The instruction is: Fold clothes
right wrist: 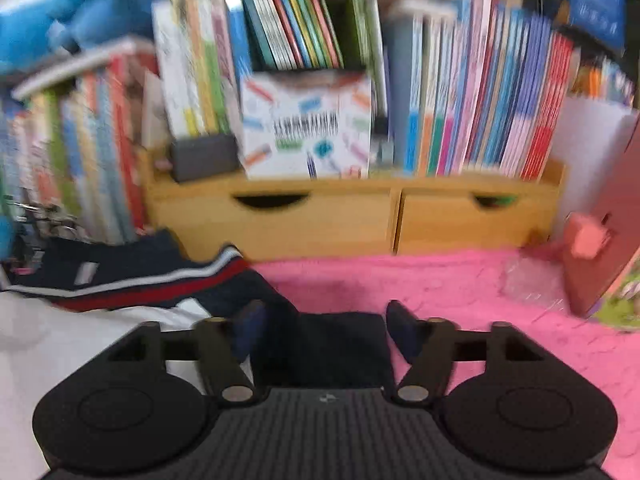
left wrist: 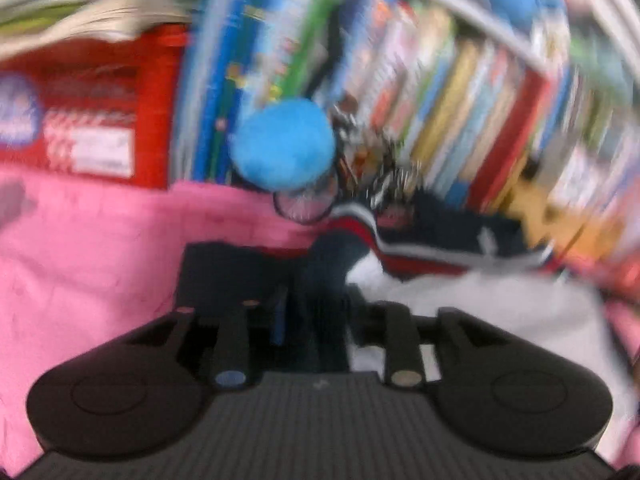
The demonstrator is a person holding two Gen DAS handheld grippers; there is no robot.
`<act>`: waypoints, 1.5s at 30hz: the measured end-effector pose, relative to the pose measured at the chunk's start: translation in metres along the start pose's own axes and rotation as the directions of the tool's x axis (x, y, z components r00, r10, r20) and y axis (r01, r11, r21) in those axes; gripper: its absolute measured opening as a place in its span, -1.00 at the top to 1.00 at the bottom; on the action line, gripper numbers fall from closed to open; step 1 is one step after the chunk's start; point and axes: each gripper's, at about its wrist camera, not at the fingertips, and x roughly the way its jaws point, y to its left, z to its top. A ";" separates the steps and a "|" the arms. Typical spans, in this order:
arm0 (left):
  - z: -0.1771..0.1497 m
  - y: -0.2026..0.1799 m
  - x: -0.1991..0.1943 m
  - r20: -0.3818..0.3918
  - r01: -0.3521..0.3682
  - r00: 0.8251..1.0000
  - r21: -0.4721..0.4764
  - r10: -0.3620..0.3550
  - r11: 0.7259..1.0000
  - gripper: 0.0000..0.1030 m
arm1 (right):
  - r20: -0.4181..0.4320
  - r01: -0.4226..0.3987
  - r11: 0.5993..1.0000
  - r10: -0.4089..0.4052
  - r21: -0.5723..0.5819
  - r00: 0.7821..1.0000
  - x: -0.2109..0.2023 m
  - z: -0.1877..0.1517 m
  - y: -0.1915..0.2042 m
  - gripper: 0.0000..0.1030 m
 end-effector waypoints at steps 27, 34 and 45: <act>-0.120 -0.056 -0.080 0.069 -0.242 0.969 0.440 0.236 0.865 0.30 | -0.101 0.119 0.955 -0.152 -0.272 0.983 -0.093 -0.084 -0.005 0.35; -0.119 -0.048 -0.083 0.103 -0.314 0.948 0.461 0.301 0.830 0.29 | -0.091 0.176 0.932 -0.215 -0.317 0.972 -0.092 -0.084 -0.019 0.25; -0.106 -0.010 -0.090 0.044 -0.257 0.966 0.280 0.255 0.925 0.04 | -0.082 0.177 0.946 -0.205 -0.270 0.975 -0.095 -0.083 -0.025 0.21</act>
